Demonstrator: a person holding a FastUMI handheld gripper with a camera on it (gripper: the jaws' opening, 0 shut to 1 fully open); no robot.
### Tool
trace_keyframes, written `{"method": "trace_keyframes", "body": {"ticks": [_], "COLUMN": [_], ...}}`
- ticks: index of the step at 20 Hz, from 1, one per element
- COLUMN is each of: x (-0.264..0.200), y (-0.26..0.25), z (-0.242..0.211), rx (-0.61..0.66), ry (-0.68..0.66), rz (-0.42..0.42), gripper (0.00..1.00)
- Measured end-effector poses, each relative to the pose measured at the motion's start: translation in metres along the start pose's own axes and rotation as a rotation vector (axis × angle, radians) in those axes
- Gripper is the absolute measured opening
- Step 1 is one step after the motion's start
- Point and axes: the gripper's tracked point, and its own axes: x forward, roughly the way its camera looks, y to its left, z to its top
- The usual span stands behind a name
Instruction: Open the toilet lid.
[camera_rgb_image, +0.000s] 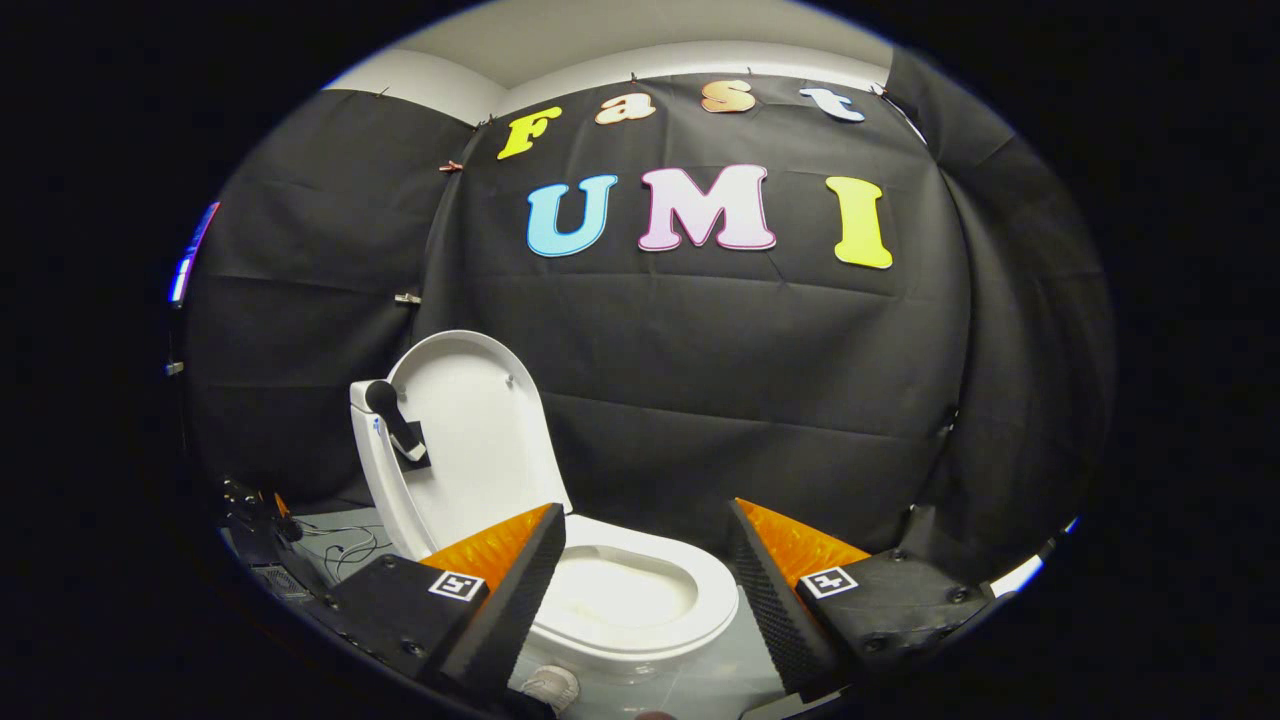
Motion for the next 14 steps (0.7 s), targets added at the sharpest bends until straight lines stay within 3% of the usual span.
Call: {"method": "trace_keyframes", "body": {"ticks": [14], "x": [0.0002], "y": [-0.0048], "z": [0.0037], "rx": [0.006], "ry": [-0.014], "rz": [-0.01], "gripper": [0.99]}}
